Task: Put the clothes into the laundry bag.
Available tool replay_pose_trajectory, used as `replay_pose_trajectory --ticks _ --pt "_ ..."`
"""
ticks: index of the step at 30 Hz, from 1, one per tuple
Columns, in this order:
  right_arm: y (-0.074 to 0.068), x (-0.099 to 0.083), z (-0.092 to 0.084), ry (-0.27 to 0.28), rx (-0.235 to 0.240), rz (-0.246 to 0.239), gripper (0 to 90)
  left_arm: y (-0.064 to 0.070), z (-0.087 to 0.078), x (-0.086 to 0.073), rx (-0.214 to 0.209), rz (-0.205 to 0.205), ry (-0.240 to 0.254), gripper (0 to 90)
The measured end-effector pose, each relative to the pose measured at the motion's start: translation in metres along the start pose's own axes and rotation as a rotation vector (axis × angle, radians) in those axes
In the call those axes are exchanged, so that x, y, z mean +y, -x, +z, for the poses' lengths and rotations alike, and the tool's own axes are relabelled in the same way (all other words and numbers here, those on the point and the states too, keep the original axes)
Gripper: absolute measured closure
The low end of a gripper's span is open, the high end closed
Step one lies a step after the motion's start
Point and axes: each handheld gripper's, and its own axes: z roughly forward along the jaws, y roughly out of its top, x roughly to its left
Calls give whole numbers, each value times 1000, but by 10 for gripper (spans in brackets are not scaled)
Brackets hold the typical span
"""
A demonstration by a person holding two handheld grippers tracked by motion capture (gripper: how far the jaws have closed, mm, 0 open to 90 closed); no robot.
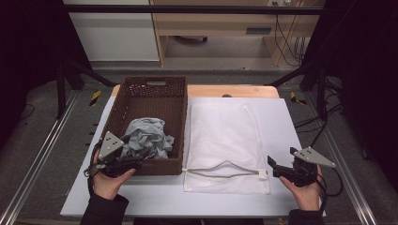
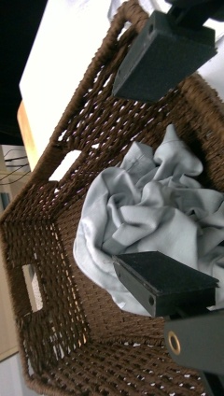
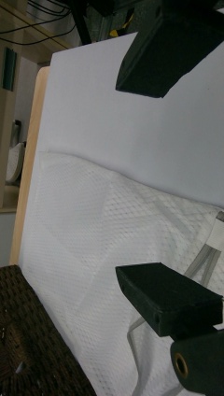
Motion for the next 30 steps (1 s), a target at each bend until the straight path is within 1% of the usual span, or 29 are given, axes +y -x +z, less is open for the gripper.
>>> replay_pose_trajectory --ticks 2,5,7,11,12,15,16,17,19,20,22,23,24,28,30 --pt "-1 0 -1 3 4 2 103 -1 -1 2 7 -3 8 174" --pt "-2 2 -3 19 14 4 101 -2 -1 4 1 -6 12 175" --pt "-4 4 -5 27 9 -2 96 -4 -2 7 7 -7 16 177" --pt "-9 8 -5 35 13 -7 89 -8 -1 12 17 -18 20 180" --pt "-11 9 -5 34 19 -7 88 -10 0 16 21 -20 21 182" --pt "-15 11 -5 38 26 -21 88 -10 2 20 21 -13 23 182" --pt "-16 12 -5 37 30 -22 88 -11 4 23 24 -3 18 181" --pt "-16 12 -4 37 26 -25 88 -11 4 25 26 -2 19 180" --pt "-17 13 -4 36 29 -21 86 -12 6 28 29 -1 21 177" --pt "-18 13 -2 39 31 -19 85 -13 8 33 42 7 23 177" --pt "-19 13 -1 35 34 -23 82 -15 11 39 52 21 13 176" --pt "-19 13 -1 35 34 -23 82 -15 11 39 52 21 13 175" --pt "-20 13 0 31 35 -27 82 -18 15 45 66 28 2 175" --pt "-21 13 2 25 36 -30 81 -23 21 50 81 33 -12 175" --pt "-22 13 2 24 37 -30 81 -29 30 53 97 35 -35 176"
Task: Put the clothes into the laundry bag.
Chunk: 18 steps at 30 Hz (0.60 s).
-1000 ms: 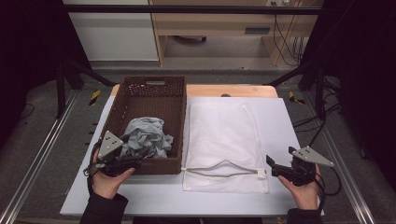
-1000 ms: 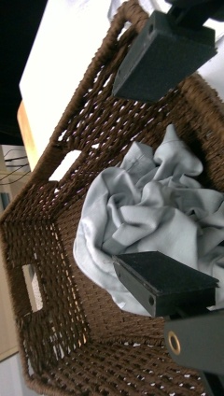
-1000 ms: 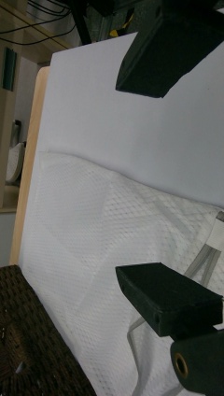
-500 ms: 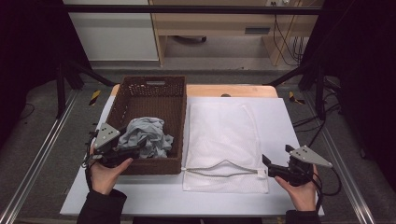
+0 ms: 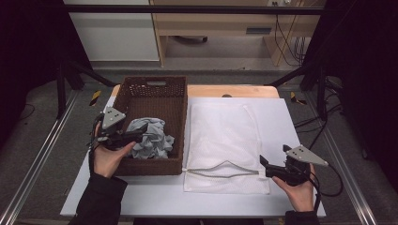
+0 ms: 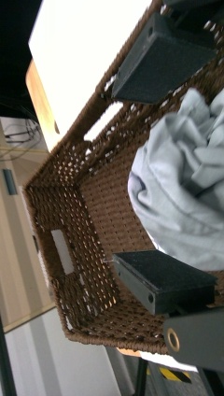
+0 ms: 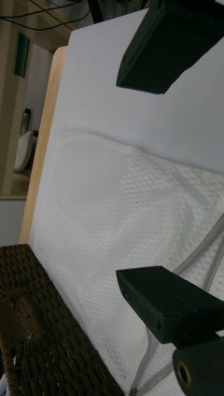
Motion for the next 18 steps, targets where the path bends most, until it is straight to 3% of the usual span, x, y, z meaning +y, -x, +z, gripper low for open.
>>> replay_pose_trajectory --ticks 7,11,18 --pt "-1 -1 3 -14 3 -3 81 -10 24 -1 42 16 -45 172" --pt "-1 -1 4 -21 5 -1 81 -13 35 -4 24 7 -71 160" --pt "0 -3 5 -34 7 -3 78 -14 53 -12 -16 45 -142 130"
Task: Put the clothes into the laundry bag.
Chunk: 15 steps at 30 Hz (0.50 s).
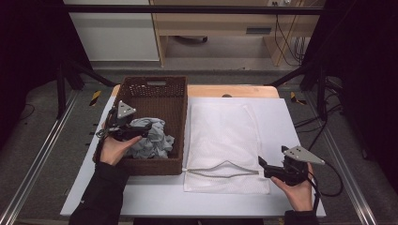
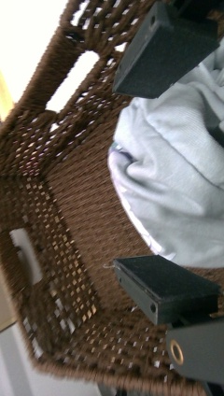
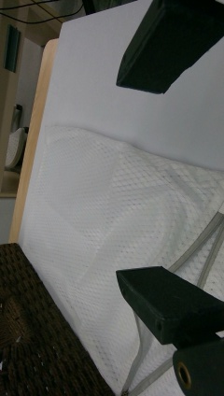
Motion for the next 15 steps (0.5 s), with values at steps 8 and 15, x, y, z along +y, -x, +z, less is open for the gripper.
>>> replay_pose_trajectory --ticks 8,15 --pt "2 -1 0 -9 2 5 75 0 12 -10 -22 0 -99 106" --pt "3 -2 2 -19 3 7 75 2 20 -16 -34 38 -189 74"
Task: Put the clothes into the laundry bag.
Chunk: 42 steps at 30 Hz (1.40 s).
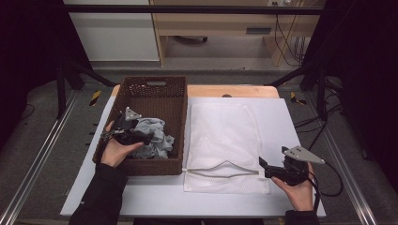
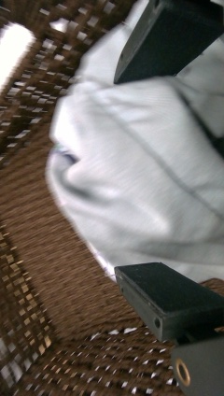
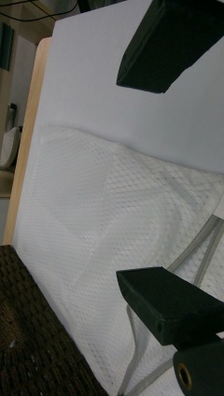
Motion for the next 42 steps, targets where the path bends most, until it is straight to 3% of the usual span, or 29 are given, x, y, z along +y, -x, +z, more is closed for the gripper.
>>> replay_pose_trajectory --ticks 1,3,10,17,19,21,26,29,31,32,33,34,39,42 --pt "0 -1 1 -7 -2 0 74 2 4 0 8 17 -32 73" --pt "0 -1 2 -16 0 -1 71 3 6 0 12 25 -44 82" --pt "1 -3 4 -24 -3 -3 76 1 10 -1 -2 4 -73 159" --pt "4 -6 3 -27 -8 4 82 3 16 -1 -5 15 -142 373" --pt "4 -6 3 -29 -7 7 83 4 17 -1 1 17 -157 398" --pt "4 -7 2 -27 -7 7 87 2 18 0 1 -7 -179 501" --pt "4 -7 2 -32 -6 8 90 1 15 0 -1 -34 -172 602" --pt "6 -7 1 -22 -7 11 91 0 12 1 9 -36 -149 617" --pt "6 -7 -1 -24 -5 11 92 -3 4 2 5 -62 -78 626" --pt "6 -6 -1 -21 -6 12 93 -3 4 2 5 -62 -78 628" --pt "6 -6 -1 -16 -7 11 94 -5 -2 3 1 -77 -26 629" --pt "6 -6 -1 -16 -7 11 94 -5 -2 3 1 -77 -26 629" --pt "6 -6 -1 -16 -6 11 94 -7 -20 7 36 -108 138 629" --pt "6 -6 -1 -19 -5 6 95 -8 -28 11 47 -130 182 629"
